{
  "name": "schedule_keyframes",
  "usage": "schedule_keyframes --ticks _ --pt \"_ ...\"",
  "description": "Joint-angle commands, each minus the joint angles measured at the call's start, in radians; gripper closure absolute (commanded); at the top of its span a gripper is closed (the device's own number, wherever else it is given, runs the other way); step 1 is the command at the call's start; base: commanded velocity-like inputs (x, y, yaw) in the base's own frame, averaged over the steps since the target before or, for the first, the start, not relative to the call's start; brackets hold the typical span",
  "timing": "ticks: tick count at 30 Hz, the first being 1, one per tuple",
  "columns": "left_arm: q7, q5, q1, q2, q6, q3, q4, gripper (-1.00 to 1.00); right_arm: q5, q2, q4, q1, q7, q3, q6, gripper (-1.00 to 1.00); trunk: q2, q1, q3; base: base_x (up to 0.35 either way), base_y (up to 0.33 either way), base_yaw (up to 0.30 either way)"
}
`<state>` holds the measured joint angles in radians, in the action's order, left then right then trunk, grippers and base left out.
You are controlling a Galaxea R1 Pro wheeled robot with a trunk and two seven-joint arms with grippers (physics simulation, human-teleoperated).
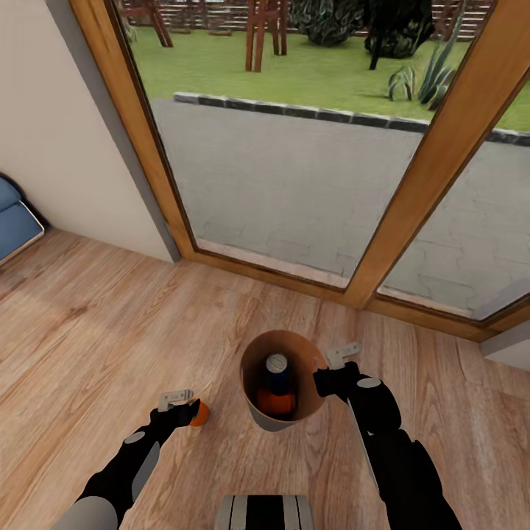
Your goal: Put the three can of soda from the living room inside the tash can in the kitchen.
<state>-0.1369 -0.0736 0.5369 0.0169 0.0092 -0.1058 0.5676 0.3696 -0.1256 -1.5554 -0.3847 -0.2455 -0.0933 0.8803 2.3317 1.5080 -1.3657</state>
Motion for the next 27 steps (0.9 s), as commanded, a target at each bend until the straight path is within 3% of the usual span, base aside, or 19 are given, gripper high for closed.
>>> schedule_keyframes --ticks 1,14,27 --pt "0.0 0.0 0.0 0.0 0.0 0.0 0.0 -1.0 -0.017 0.0 0.0 0.0 -0.003 0.0 0.002 1.0 0.007 0.004 -0.003 0.0 0.0 0.0" --pt "0.0 0.0 0.0 0.0 0.0 0.0 0.0 -1.0 -0.017 0.0 -0.001 0.0 -0.003 0.0 0.002 1.0 0.098 0.054 -0.044 0.0 0.0 0.0" --pt "-0.001 0.0 0.0 -0.004 0.0 0.0 0.0 -1.0 -0.017 0.0 -0.002 0.0 -0.005 0.0 0.002 1.0 0.098 0.054 -0.05 0.0 0.0 -0.012"
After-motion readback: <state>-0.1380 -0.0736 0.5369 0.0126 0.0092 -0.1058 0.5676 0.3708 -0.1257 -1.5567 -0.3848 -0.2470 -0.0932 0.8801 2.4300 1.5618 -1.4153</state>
